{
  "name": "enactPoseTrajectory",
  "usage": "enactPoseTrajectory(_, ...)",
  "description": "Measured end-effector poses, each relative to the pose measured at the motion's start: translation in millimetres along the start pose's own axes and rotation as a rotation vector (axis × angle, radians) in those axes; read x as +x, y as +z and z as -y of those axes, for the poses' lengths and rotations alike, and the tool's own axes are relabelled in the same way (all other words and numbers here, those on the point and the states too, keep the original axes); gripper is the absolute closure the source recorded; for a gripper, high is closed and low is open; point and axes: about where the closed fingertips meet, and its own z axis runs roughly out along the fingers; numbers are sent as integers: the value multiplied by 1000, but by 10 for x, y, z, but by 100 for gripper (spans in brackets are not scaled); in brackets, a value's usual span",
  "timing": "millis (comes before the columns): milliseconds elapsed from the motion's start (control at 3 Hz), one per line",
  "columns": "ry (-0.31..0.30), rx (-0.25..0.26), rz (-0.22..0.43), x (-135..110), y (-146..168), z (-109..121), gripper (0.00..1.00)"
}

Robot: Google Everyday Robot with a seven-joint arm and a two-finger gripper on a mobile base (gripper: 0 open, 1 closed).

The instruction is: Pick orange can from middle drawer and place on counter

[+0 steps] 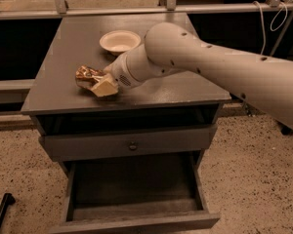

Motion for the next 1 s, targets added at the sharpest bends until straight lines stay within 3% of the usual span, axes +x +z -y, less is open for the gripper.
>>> enactPoseTrajectory(333,-2,-2,-61,-67,147,82,100)
enactPoseTrajectory(1000,-1,-7,-65,-90,189,59,57)
